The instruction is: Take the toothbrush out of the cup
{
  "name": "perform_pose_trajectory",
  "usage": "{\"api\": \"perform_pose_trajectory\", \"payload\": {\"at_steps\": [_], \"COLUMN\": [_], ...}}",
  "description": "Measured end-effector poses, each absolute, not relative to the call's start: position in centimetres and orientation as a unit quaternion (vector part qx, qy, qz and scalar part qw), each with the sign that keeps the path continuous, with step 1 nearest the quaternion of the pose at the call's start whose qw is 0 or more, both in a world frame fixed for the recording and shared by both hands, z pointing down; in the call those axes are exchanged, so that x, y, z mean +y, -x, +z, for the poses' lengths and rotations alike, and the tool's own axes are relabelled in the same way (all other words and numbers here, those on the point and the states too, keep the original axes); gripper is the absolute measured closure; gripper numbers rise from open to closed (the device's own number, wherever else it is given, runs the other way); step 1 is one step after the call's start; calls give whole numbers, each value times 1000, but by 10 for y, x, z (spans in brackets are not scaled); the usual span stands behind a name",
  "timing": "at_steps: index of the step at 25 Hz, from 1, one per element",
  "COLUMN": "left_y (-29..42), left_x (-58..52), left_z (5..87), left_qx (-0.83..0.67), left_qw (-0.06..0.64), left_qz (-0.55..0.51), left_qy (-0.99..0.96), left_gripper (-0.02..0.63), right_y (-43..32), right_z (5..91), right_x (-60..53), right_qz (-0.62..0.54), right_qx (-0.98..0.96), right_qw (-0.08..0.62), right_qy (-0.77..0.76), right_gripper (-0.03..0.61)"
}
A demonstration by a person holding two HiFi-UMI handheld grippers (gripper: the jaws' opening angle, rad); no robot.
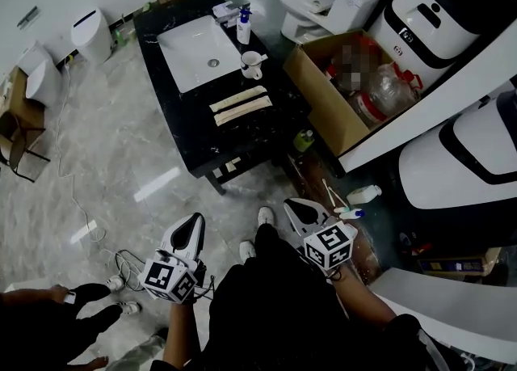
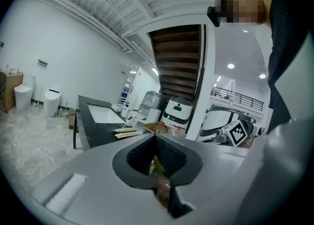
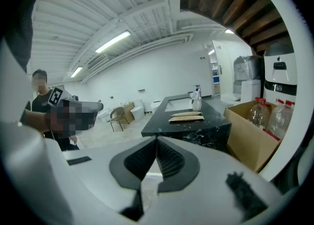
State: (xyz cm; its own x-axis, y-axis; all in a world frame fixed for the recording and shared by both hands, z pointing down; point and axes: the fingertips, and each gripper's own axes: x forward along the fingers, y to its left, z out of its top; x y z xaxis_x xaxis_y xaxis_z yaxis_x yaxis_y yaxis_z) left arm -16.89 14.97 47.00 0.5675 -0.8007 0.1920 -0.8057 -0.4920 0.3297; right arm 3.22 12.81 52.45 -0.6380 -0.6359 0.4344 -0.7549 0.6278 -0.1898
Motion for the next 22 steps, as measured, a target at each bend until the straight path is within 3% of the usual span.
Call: {"api": "perform_pose_trajectory", "payload": {"at_steps": [22], "left_y": [113], "left_x": [1], "left_z": [459], "left_qx": [-480], "left_qw": [194], "left_qz": [27], "left_qy": [-855], "left_gripper": [607], "right_y": [-80], "right_z": [538], "right_x": [-32], "right_qz": [213], "right_qx": [-896], "right_qw": [131], "right_qy": [-367], "right_gripper": [563]}}
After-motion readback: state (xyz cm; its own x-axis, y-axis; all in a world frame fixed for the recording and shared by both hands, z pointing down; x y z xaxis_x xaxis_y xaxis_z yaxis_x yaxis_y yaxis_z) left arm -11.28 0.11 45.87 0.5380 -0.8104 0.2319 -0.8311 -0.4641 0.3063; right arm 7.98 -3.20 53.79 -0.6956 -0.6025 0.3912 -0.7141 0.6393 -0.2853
